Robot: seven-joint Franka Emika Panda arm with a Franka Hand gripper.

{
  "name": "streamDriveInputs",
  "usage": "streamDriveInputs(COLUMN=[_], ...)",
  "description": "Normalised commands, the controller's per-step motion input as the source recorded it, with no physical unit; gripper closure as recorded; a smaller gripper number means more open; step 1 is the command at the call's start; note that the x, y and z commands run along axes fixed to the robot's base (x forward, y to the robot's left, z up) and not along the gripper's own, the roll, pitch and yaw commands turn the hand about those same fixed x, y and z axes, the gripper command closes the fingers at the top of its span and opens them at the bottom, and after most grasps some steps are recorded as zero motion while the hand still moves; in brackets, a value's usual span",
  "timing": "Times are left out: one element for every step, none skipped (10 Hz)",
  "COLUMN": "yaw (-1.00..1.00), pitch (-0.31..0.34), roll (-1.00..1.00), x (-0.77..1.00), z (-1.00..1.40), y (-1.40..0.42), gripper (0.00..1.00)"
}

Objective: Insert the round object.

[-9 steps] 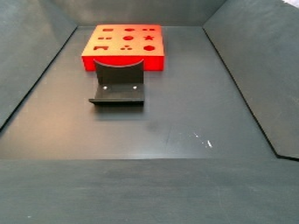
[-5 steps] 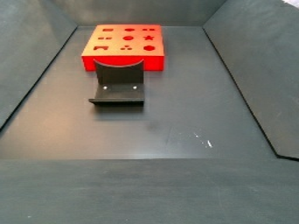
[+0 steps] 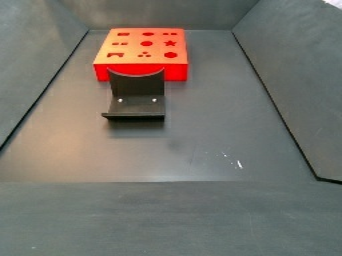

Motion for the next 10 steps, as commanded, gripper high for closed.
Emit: streamDriveInputs(yaw=[0.06,0.0,0.0,0.0,0.0,0.0,0.0,0.0,0.0,0.0], pitch=[0.0,0.0,0.0,0.0,-0.016,0.0,0.0,0.0,0.0,0.029], roll=[0.0,0.01,0.0,0.0,0.0,0.01,0.09,0.17,0.24,0.29], x=[1.0,1.0,1.0,1.0,1.0,1.0,1.0,1.0,1.0,1.0], z=[-0.24,-0.3,-0.43,-0.45,-0.49,-0.41,-0.27,-0.16,-0.11,-0.18], y=[0.07,0.02,0.0,0.01,0.03,0.05,0.11,0.18,0.19,0.02], gripper=[1.0,1.0,1.0,1.0,1.0,1.0,1.0,1.0,1.0,1.0])
